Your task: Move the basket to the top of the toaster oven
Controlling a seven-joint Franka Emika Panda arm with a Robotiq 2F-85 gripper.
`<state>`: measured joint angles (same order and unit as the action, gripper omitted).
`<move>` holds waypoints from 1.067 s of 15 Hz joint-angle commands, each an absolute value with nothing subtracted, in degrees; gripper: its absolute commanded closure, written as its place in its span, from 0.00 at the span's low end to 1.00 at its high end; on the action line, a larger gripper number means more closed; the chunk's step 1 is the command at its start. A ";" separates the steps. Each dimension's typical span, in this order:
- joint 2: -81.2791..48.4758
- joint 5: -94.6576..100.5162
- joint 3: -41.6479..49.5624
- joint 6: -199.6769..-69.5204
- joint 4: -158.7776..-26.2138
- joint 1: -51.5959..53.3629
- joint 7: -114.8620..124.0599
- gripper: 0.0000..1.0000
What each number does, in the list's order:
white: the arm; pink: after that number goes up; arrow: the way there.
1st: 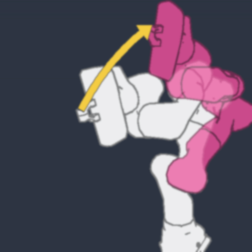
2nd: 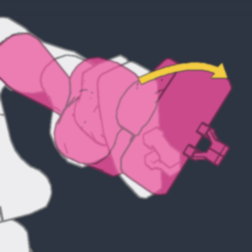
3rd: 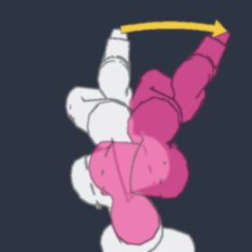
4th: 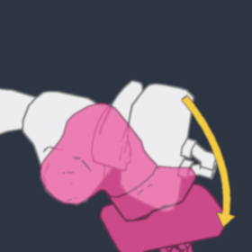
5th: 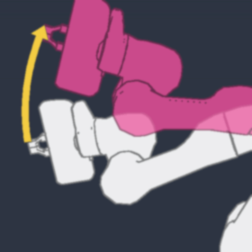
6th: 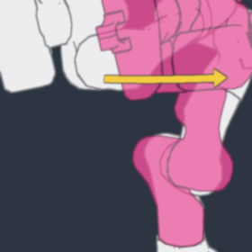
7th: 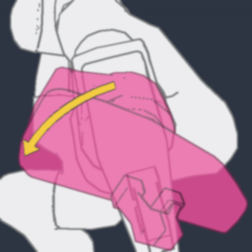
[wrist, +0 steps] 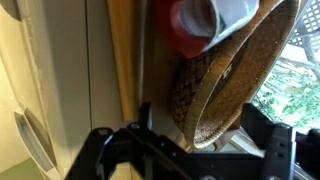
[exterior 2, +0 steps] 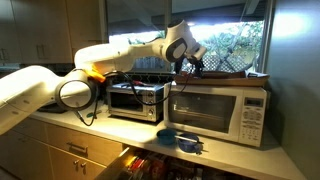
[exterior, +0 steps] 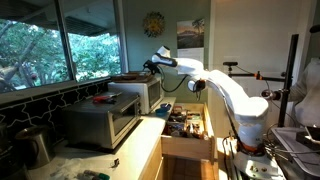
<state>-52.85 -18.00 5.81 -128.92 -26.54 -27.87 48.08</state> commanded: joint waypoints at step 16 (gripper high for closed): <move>-53.23 -20.20 -1.92 -121.47 -27.45 -31.04 46.27 0.55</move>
<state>-53.38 -18.10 1.24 -126.64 -26.12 -29.79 47.80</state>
